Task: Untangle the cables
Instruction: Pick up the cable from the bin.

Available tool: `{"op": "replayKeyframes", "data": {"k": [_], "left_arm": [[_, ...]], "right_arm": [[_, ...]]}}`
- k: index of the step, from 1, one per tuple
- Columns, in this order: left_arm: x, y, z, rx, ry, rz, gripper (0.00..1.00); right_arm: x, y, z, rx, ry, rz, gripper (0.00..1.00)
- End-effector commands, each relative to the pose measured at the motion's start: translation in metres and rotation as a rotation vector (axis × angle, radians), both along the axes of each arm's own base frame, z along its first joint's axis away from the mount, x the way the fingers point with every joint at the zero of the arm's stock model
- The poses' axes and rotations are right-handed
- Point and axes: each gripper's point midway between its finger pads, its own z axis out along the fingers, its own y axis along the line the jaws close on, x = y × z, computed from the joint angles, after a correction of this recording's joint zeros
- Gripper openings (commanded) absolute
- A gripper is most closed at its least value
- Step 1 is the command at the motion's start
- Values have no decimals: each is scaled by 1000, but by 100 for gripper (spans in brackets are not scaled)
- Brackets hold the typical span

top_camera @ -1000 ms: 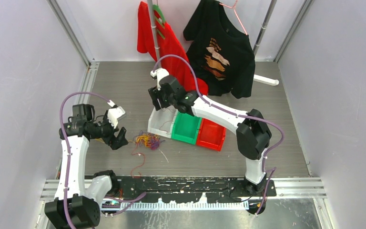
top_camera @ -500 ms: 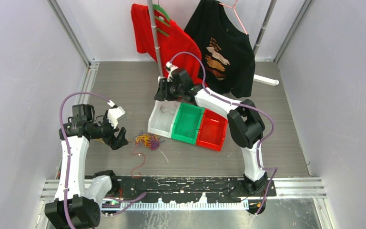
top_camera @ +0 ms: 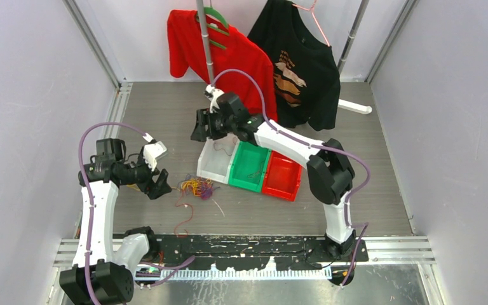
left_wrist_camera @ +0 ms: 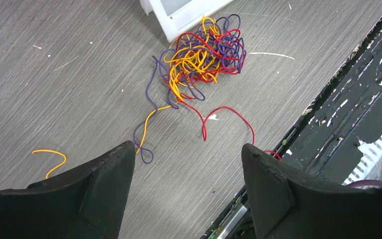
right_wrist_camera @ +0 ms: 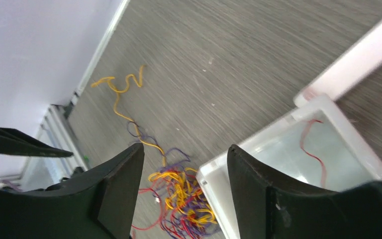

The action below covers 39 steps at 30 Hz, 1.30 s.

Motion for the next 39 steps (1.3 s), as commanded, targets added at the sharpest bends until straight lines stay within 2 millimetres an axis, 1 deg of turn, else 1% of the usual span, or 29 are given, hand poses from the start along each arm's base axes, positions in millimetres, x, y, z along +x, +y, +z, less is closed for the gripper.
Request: {"op": "replayKeyframes", "data": {"k": [1, 4, 7, 9, 11, 12, 13, 15, 18, 21, 24, 30, 32, 34, 36, 38, 39], "left_arm": [[1, -5, 17, -23, -49, -17, 78], [0, -6, 18, -27, -54, -19, 78], [-1, -8, 19, -36, -57, -23, 78], [0, -8, 19, -38, -58, -25, 78], [0, -8, 20, -40, -58, -26, 78], [0, -8, 19, -40, -55, -25, 78], [0, -8, 20, -40, -55, -25, 78], [1, -8, 21, -41, -56, -26, 78], [2, -8, 22, -44, -53, -27, 78], [2, -8, 23, -44, -55, -28, 78], [3, -8, 23, -41, -54, -27, 78], [3, -7, 22, -33, -56, -26, 78], [4, -6, 22, -33, -54, -26, 78], [4, -6, 21, -32, -52, -26, 78], [4, -6, 21, -30, -51, -25, 78], [4, -5, 20, -28, -49, -25, 78], [4, -5, 20, -28, -49, -25, 78]], "right_arm": [[16, -57, 58, -130, -266, -121, 69], [24, -106, 47, -290, -332, -203, 71], [27, -146, 36, -367, -362, -236, 74], [27, -165, 32, -396, -393, -214, 74], [26, -178, 20, -428, -406, -159, 74], [24, -181, 14, -441, -405, -120, 75], [21, -181, 9, -447, -406, -73, 74], [23, -184, 3, -477, -427, -26, 74], [26, -180, -2, -487, -458, 27, 74], [30, -172, -8, -473, -458, 59, 74], [36, -165, -19, -476, -439, 79, 72], [47, -161, -43, -502, -410, 98, 66], [50, -160, -47, -502, -411, 98, 64], [53, -157, -49, -492, -414, 96, 59], [53, -153, -45, -468, -420, 96, 51], [52, -151, -41, -448, -423, 96, 39], [52, -150, -39, -442, -427, 96, 31]]}}
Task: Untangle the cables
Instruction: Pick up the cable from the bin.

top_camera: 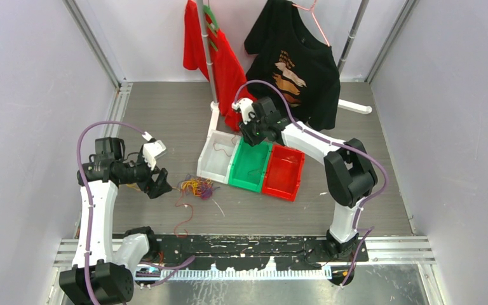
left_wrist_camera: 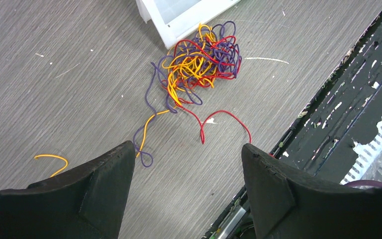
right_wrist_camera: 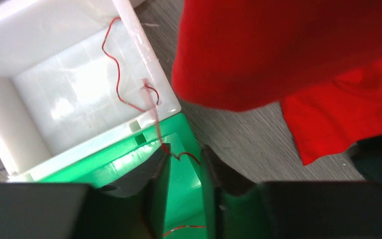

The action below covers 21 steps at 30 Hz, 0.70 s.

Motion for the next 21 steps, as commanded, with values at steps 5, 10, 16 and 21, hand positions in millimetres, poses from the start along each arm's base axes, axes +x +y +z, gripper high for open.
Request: {"op": "replayKeyframes", "data": {"k": [5, 10, 16, 21], "left_arm": [[3, -2, 11, -11, -34, -13, 78], [2, -2, 10, -10, -35, -12, 78], [3, -2, 9, -12, -37, -12, 78], [3, -5, 13, -32, -38, -13, 78]], "right_arm": [[15, 19, 57, 143, -137, 27, 15], [12, 18, 69, 169, -150, 19, 5], [3, 20, 107, 273, -182, -7, 1], [-11, 40, 129, 352, -163, -14, 1]]}}
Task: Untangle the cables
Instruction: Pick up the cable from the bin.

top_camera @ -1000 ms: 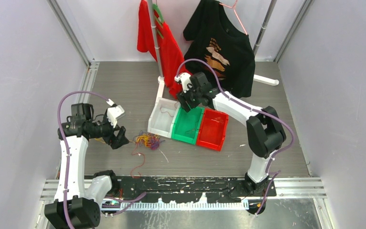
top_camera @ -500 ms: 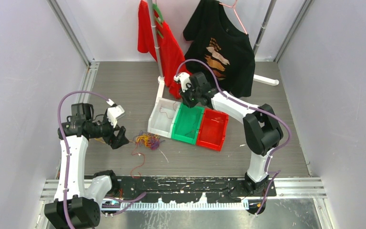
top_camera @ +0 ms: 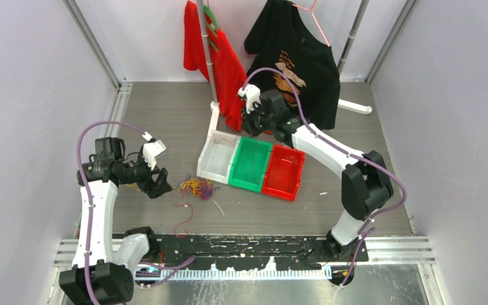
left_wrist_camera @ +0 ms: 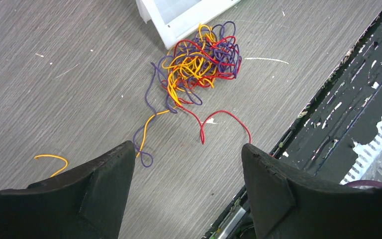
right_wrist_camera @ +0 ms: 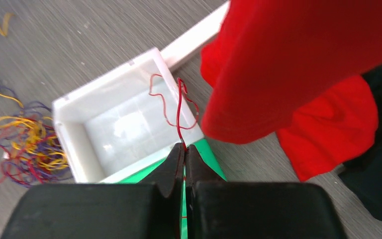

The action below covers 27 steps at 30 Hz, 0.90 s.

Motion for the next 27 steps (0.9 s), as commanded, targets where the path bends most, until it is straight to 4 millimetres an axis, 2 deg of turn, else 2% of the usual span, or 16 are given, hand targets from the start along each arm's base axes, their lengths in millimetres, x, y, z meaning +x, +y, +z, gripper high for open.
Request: {"op": "replayKeyframes", "data": {"k": [1, 5, 10, 12, 13, 14, 17, 20, 24, 27], "left_arm": [[2, -6, 14, -39, -38, -13, 78], [-2, -14, 23, -89, -30, -14, 78], [1, -26, 52, -170, -67, -6, 81], [11, -31, 70, -200, -110, 6, 86], [14, -35, 80, -230, -121, 16, 95], [19, -39, 91, -253, -142, 23, 100], [36, -47, 121, -312, -233, 59, 99], [54, -51, 140, -348, -320, 108, 100], [61, -74, 144, -355, -347, 87, 100], [65, -100, 133, -328, -356, 61, 99]], "right_arm": [[-10, 28, 57, 139, -62, 6, 1], [-20, 50, 67, 142, -71, 12, 1], [-20, 72, 86, 177, -91, -13, 1], [-22, 82, 98, 215, -89, -9, 1], [-24, 87, 103, 235, -83, -6, 1], [-26, 91, 110, 258, -79, -1, 1], [-33, 101, 131, 348, -58, -1, 1], [-38, 103, 143, 411, -32, -15, 1], [-41, 104, 154, 486, -25, -51, 1], [-40, 106, 160, 530, -5, -80, 1]]}}
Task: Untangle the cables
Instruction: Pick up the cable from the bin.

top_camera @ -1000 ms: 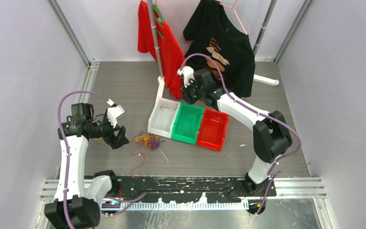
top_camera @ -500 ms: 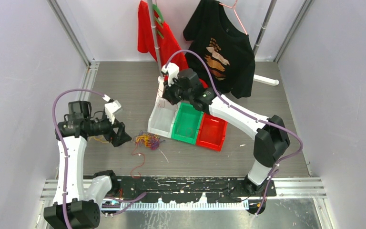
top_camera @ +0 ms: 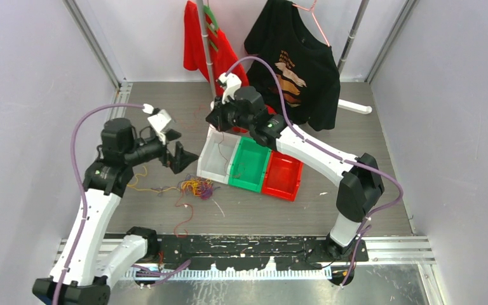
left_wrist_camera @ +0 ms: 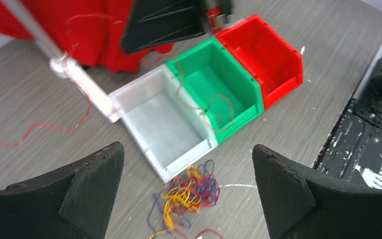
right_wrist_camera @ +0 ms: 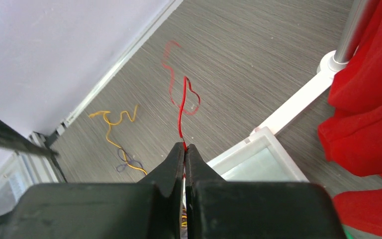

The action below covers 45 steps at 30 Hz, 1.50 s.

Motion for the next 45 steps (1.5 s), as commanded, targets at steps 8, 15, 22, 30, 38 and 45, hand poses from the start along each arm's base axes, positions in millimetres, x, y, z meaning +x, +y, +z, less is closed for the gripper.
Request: {"op": "replayKeyframes", "data": {"k": [8, 15, 22, 30, 38, 45], "left_arm": [[50, -38, 31, 17, -209, 83, 95], [33, -49, 102, -32, -457, 22, 100], [-11, -65, 136, -94, -588, -92, 99], [5, -74, 136, 134, -973, 74, 100], [18, -59, 158, 166, -1078, 267, 99], [6, -60, 146, 185, -1086, 193, 99]], "right_arm": [[-16, -17, 110, 262, -60, -91, 1], [-31, -30, 153, 333, -76, -91, 1], [-50, -30, 184, 401, -83, -62, 1], [-72, -13, 185, 433, -42, -57, 1], [-95, -12, 179, 429, -8, -33, 1], [-116, -20, 171, 460, 45, 17, 1]]}}
